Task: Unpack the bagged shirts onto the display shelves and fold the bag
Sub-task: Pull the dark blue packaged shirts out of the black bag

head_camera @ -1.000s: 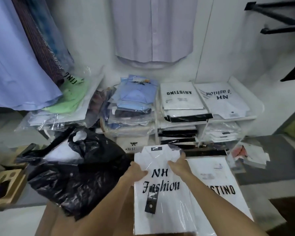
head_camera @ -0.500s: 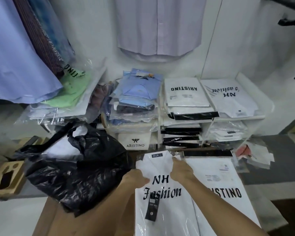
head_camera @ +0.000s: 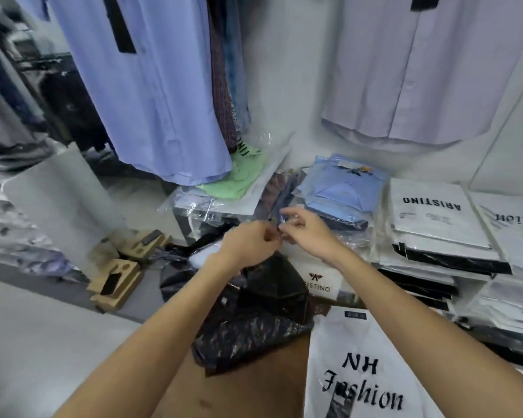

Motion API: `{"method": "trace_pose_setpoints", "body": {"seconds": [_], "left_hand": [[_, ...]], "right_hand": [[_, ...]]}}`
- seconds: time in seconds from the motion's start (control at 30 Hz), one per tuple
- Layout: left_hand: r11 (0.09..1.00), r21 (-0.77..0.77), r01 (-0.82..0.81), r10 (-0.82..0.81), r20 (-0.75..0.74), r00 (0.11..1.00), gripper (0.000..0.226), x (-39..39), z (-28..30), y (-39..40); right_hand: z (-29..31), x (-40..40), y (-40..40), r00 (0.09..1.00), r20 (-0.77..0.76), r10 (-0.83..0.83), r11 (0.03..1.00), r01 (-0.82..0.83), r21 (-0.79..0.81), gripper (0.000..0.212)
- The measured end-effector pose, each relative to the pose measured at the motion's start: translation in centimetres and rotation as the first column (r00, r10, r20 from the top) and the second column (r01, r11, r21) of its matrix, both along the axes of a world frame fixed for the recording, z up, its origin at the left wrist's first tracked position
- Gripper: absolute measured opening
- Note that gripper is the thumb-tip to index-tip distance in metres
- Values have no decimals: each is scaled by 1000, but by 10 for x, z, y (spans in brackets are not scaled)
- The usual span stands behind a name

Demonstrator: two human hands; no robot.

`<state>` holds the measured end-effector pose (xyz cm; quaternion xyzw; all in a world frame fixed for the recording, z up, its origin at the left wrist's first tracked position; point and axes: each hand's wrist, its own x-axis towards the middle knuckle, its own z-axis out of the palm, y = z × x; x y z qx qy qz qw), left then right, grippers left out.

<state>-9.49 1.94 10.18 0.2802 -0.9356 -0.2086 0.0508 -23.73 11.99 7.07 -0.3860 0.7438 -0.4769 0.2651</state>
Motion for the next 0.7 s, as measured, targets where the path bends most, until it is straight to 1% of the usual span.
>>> {"method": "trace_pose_setpoints", "body": {"seconds": [0.1,0.2,0.27,0.33,0.37,0.4,0.47,0.5,0.53,0.6,0.63,0.7], "left_hand": [[994,28,-106,107,-12,994,25,28,9,-44],[972,28,-234,233,35,972,25,51,2,-83],[958,29,-286,283,70,956,31,63,-11,-103],[947,58,-317,309,123,943,34,73,-29,-117],[941,79,-329,314,156,937,35,77,-39,-121],[934,104,-341,319,186,930,37,81,-49,-124],[920,141,-365,328,232,916,45,87,-67,-128],[914,152,-375,333,247,910,54,89,-74,-130],[913,149,-380,335,256,907,64,90,-80,-133],[926,77,-369,335,280,899,76,92,-87,-137],[933,27,-358,336,289,896,75,92,-89,-138],[943,-26,-332,325,298,898,62,92,-87,-140]], "right_hand": [[19,16,-42,994,79,73,995,-68,-67,40],[28,37,-79,985,91,146,987,-138,-87,44],[29,55,-98,971,116,208,977,-202,-62,44],[17,72,-114,955,133,264,963,-269,19,46],[5,77,-121,949,110,295,948,-305,89,47],[-8,80,-126,943,47,330,926,-333,178,49],[-33,80,-131,910,-129,395,876,-330,353,48],[-43,77,-132,895,-207,396,868,-291,402,48],[-50,73,-133,890,-252,380,869,-251,426,48],[-59,61,-133,884,-302,357,864,-189,467,51],[-62,53,-133,875,-321,362,850,-168,500,55],[-64,42,-130,862,-345,371,816,-125,564,72]]}}
